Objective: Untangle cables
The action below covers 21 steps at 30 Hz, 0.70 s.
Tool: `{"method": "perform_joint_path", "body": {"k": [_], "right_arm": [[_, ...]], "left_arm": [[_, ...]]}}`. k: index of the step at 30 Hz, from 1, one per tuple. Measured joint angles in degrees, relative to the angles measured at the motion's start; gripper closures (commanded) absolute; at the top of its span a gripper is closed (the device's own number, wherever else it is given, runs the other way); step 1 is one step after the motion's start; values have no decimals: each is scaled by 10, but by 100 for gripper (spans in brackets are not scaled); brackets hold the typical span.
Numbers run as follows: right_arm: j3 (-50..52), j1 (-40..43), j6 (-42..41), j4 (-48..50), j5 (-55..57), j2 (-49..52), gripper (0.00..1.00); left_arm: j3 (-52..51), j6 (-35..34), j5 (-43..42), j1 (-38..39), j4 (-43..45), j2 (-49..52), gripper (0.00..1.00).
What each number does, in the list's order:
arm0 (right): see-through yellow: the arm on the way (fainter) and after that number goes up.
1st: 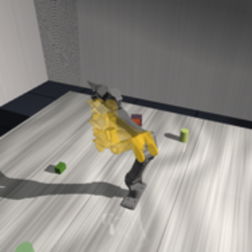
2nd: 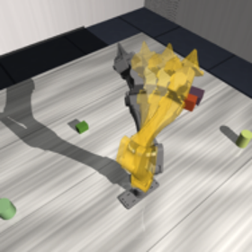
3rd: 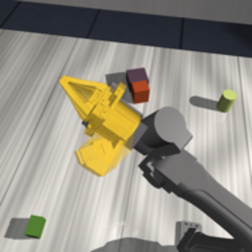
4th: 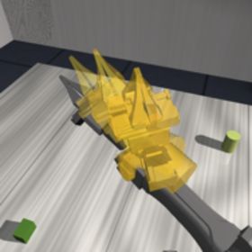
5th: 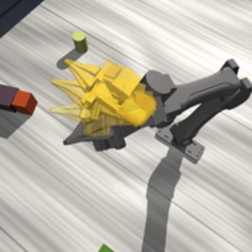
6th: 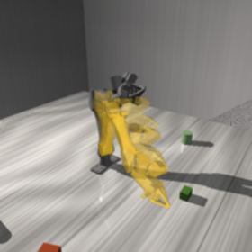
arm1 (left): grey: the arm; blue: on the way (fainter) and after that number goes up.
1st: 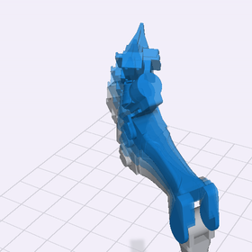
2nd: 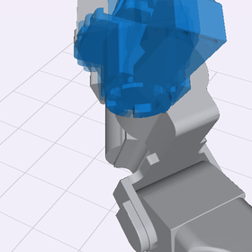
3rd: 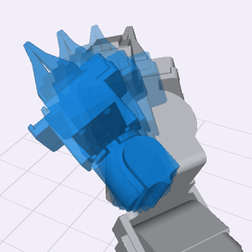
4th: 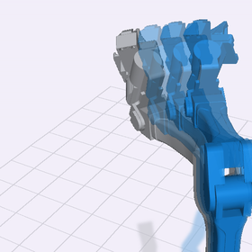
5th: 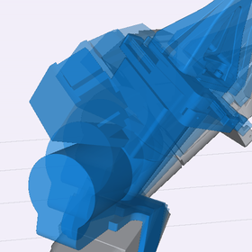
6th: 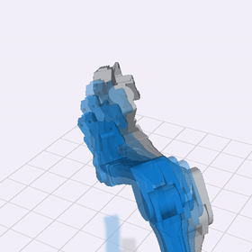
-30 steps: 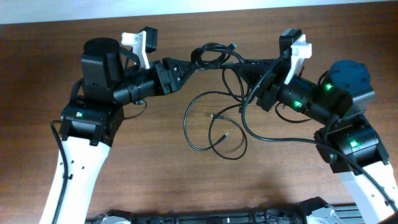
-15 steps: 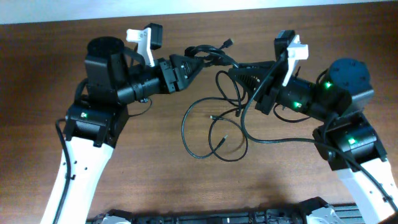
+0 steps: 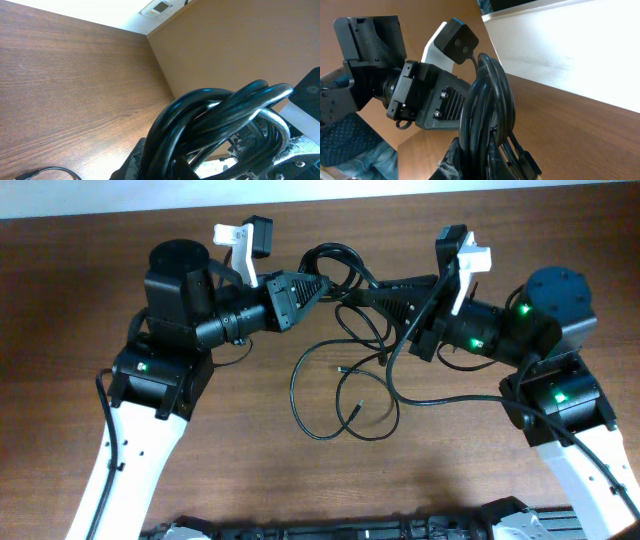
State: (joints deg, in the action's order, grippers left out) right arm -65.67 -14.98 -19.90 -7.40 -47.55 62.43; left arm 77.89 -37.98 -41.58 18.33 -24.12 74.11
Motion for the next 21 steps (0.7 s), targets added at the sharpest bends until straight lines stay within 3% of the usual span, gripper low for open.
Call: {"method": "perform_joint_path", "body": {"k": [4, 5, 6, 7, 9, 15, 21], "right_arm": [[0, 0, 5, 2, 0, 1, 96], [0, 0, 6, 2, 0, 1, 88], [0, 0, 10, -2, 0, 2, 57], [0, 0, 17, -5, 0, 2, 41], [0, 0, 37, -23, -7, 2, 20], [0, -1, 100, -89, 4, 2, 5], [0, -1, 210, -145, 24, 2, 6]], "left_arm": [[0, 0, 5, 0, 0, 0, 100], [0, 3, 8, 0, 0, 0, 100], [0, 16, 14, 0, 3, 0, 100], [0, 41, 19, 0, 6, 0, 100], [0, 95, 26, 0, 8, 0, 100], [0, 283, 34, 1, -12, 0, 100], [0, 456, 38, 1, -83, 0, 100]]}}
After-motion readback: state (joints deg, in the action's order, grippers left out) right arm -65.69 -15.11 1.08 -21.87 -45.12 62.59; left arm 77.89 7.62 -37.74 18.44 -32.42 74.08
